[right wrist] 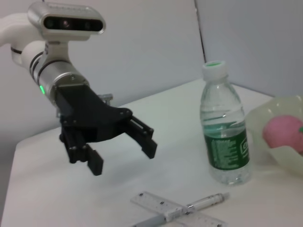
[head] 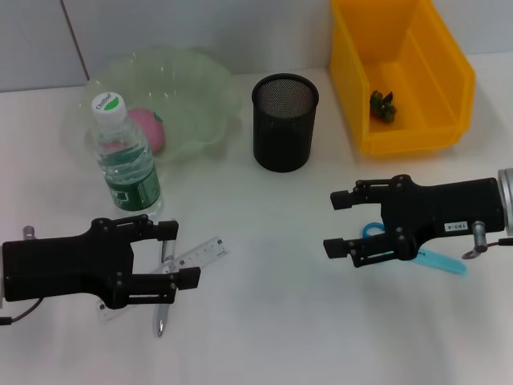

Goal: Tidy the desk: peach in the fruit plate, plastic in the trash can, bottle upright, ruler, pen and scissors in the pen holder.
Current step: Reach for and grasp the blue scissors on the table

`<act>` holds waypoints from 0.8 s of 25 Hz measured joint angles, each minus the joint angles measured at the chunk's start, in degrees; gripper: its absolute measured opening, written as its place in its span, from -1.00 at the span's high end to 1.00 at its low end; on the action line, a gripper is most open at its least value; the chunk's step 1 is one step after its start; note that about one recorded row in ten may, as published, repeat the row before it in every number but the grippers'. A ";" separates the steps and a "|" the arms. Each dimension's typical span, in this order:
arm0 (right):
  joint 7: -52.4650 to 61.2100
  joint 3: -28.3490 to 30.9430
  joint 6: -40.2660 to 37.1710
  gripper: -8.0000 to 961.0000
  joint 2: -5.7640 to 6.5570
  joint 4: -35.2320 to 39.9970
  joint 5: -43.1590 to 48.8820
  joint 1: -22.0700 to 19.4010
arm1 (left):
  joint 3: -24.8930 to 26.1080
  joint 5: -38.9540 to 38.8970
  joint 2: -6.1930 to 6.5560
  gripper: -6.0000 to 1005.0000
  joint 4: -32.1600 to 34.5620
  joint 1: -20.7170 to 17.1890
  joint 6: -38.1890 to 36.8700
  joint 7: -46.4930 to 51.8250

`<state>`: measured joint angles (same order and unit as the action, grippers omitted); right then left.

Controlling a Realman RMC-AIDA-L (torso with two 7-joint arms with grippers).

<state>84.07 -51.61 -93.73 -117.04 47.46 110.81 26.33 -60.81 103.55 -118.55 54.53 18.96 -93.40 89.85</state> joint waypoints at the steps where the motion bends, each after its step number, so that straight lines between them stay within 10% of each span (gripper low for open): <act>1: 0.00 0.01 -0.04 -0.72 0.00 0.04 0.62 0.08 | 0.00 -0.08 -0.03 -0.67 -0.22 0.00 0.10 -0.47; 12: 4.37 0.12 -1.91 -0.72 0.05 4.26 5.65 0.31 | -0.16 -0.91 -0.12 -0.67 -3.30 -0.42 0.20 -2.91; 20: 25.85 -4.98 -5.97 -0.72 -1.05 23.81 19.53 3.26 | 0.02 0.11 0.27 -0.67 -3.23 -0.53 -0.05 -3.51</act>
<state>109.92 -56.59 -99.70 -118.09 71.27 130.34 29.59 -60.80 103.66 -118.28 51.30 18.43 -93.46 86.34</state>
